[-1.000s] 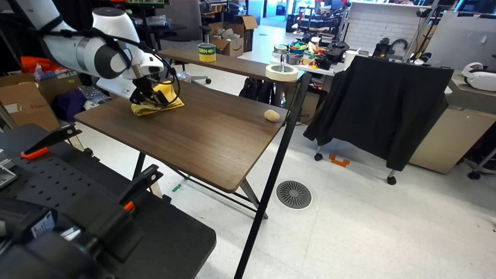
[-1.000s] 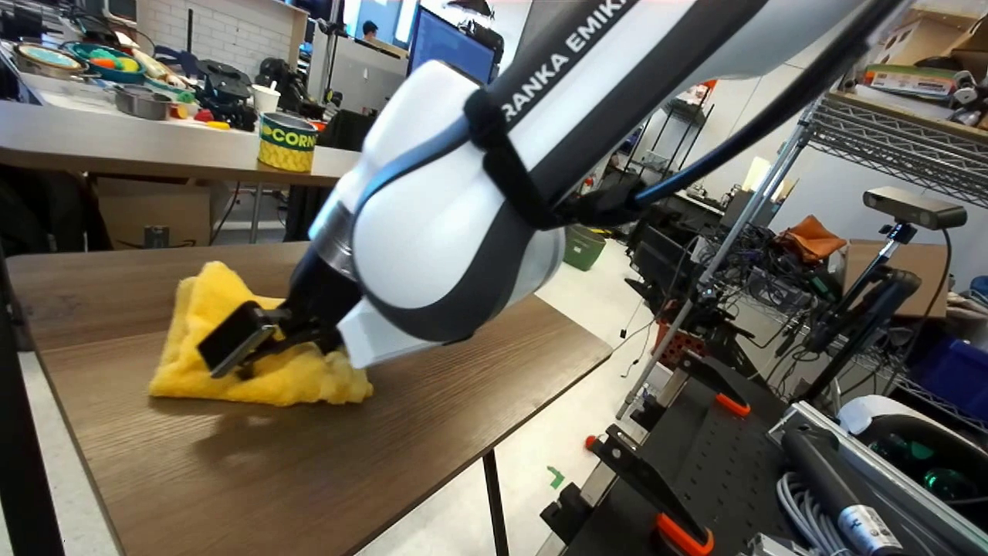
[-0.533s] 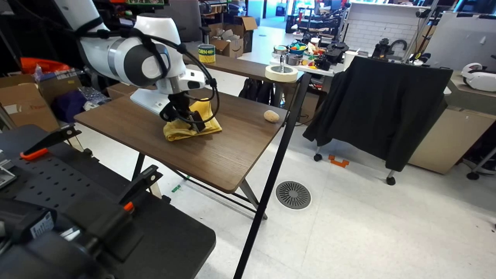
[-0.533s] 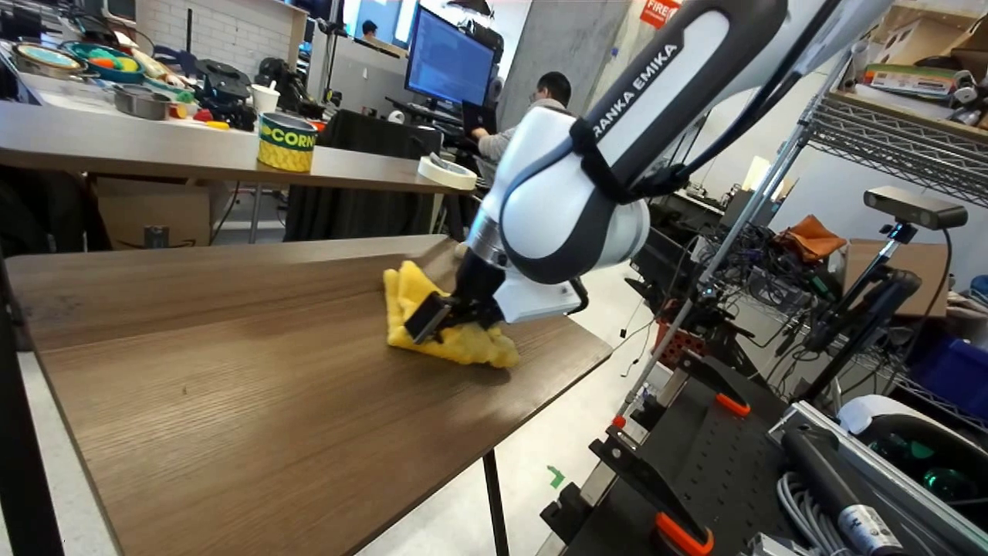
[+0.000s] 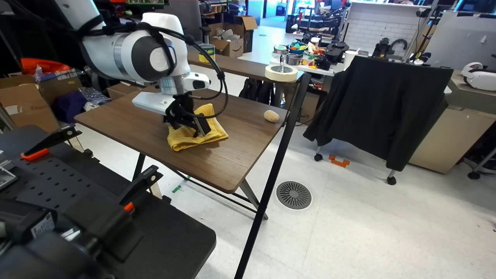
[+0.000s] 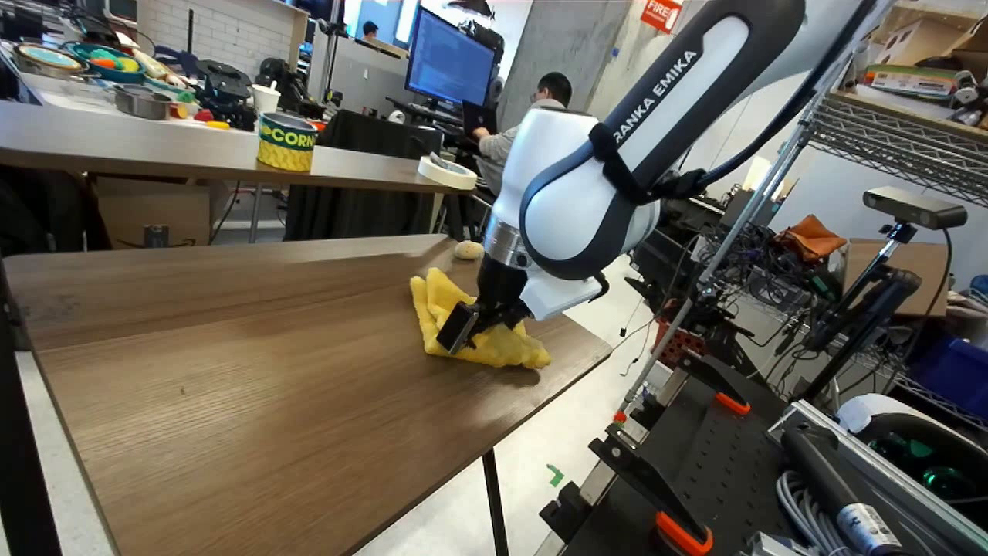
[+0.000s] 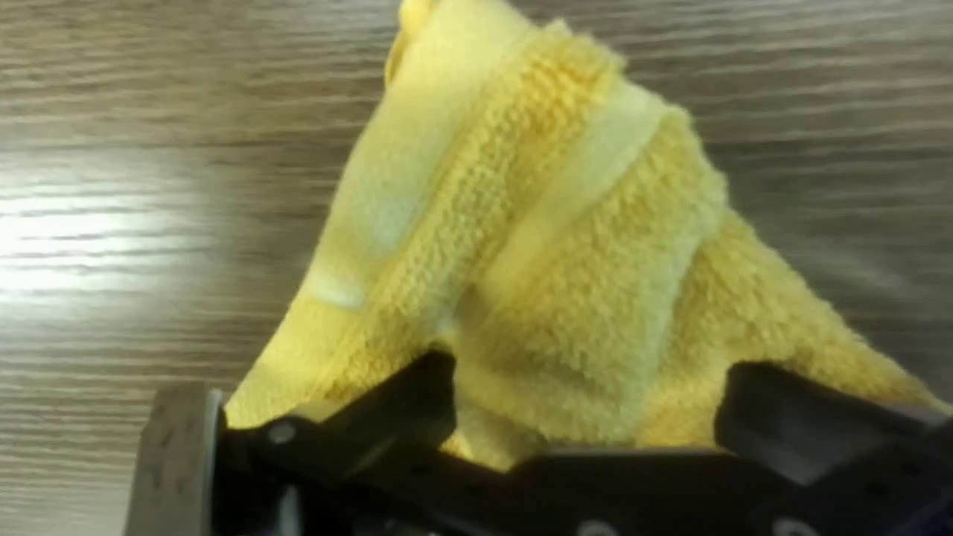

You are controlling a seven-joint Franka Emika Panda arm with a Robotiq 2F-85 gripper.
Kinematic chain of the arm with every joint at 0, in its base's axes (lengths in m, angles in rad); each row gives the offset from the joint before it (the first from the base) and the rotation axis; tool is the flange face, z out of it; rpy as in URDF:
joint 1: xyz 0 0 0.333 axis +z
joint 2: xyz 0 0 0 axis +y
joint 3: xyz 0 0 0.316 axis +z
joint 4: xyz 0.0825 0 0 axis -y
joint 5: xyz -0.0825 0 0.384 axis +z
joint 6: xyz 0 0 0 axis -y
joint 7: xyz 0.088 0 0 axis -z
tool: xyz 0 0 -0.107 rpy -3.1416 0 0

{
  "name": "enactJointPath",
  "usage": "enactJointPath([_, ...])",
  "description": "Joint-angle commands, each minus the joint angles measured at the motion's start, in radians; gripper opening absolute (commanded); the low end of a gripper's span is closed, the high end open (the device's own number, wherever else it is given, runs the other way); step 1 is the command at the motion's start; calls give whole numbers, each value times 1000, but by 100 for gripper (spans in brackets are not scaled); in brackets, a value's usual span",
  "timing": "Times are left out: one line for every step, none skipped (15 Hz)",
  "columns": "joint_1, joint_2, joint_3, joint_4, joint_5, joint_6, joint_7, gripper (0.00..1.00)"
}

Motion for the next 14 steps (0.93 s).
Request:
enactJointPath([101, 21, 23, -2, -76, -7, -7, 100])
enactJointPath([131, 24, 33, -5, -93, 0, -6, 100])
enactJointPath([157, 26, 45, -4, -107, 0, -10, 100])
enactJointPath([182, 26, 59, -6, -121, -4, -16, 100])
enactJointPath([202, 24, 75, -7, -134, 0, -24, 100])
enactJointPath([214, 20, 100, -12, -143, 14, -38, 100])
enactJointPath([224, 15, 125, -15, -151, 19, -54, 100])
enactJointPath([230, 13, 149, -16, -160, 15, -75, 100])
enactJointPath([227, 12, 177, -16, -164, 13, -105, 100])
enactJointPath([214, 10, 205, -15, -170, 0, -143, 100])
enactJointPath([198, 14, 229, -9, -177, -13, -185, 100])
enactJointPath([188, 17, 242, -3, -176, -31, -210, 100])
enactJointPath([185, 16, 234, 1, -171, -44, -212, 100])
enactJointPath([175, 11, 227, 3, -164, -62, -215, 100])
